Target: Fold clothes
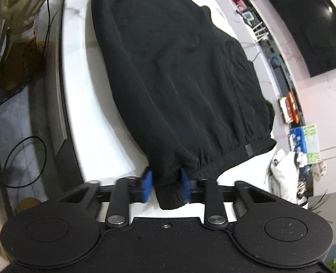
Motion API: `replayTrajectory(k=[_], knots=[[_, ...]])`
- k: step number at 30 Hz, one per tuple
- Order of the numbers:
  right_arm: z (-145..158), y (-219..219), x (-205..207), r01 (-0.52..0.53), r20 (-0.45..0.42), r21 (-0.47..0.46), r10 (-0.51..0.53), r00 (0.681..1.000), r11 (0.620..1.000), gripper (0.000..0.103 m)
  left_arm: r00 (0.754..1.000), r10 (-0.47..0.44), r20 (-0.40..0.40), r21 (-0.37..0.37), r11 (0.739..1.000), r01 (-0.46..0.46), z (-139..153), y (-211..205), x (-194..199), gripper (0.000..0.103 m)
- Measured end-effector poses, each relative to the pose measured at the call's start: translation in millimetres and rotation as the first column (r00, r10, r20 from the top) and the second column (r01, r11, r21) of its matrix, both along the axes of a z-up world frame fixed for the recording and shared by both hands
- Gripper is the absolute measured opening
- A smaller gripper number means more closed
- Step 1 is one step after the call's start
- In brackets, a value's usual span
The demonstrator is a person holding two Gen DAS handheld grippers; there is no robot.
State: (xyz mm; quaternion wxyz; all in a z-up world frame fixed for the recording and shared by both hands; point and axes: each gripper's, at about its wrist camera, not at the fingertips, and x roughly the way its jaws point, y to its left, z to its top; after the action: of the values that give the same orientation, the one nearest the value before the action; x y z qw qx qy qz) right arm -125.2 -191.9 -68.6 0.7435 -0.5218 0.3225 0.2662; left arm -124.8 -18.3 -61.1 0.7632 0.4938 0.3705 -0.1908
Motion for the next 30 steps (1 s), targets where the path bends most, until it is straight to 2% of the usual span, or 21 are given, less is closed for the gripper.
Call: replayTrajectory(k=[2, 5, 8, 11, 15, 19, 25, 27, 30], knots=[[3, -1, 0, 0.020, 0.002, 0.016, -0.020, 1.000, 1.000, 0.010, 0.999, 0.035, 0.023, -0.044, 0.998, -0.034, 11, 2, 2, 0.001], [18, -5, 2, 0.061, 0.001, 0.061, -0.062, 0.998, 0.996, 0.007, 0.996, 0.075, 0.042, -0.104, 0.992, -0.070, 34, 7, 2, 0.000], [41, -7, 0, 0.085, -0.025, 0.101, -0.083, 0.996, 0.991, 0.006, 0.994, 0.080, 0.077, -0.116, 0.991, -0.071, 53, 10, -3, 0.000], [62, -9, -6, 0.094, -0.029, 0.129, -0.091, 0.995, 0.987, 0.005, 0.989, 0.093, 0.116, -0.161, 0.984, -0.074, 81, 15, -11, 0.000], [100, -12, -19, 0.104, -0.022, 0.173, -0.101, 0.995, 0.979, 0.005, 0.969, 0.137, 0.205, -0.238, 0.967, -0.087, 130, 24, -20, 0.000], [140, -14, -27, 0.111, -0.014, 0.232, -0.111, 0.994, 0.966, 0.004, 0.938, 0.183, 0.294, -0.309, 0.947, -0.088, 177, 24, -19, 0.000], [193, -22, -3, 0.163, 0.023, 0.315, -0.179, 0.983, 0.935, 0.004, 0.902, 0.208, 0.379, -0.345, 0.936, -0.070, 217, 7, 31, 0.000], [208, -28, 18, 0.189, 0.036, 0.343, -0.213, 0.976, 0.920, 0.004, 0.895, 0.223, 0.386, -0.362, 0.929, -0.076, 220, -1, 57, 0.000], [219, -39, 60, 0.231, 0.030, 0.377, -0.261, 0.965, 0.897, 0.004, 0.887, 0.220, 0.406, -0.341, 0.937, -0.076, 215, -21, 97, 0.000]])
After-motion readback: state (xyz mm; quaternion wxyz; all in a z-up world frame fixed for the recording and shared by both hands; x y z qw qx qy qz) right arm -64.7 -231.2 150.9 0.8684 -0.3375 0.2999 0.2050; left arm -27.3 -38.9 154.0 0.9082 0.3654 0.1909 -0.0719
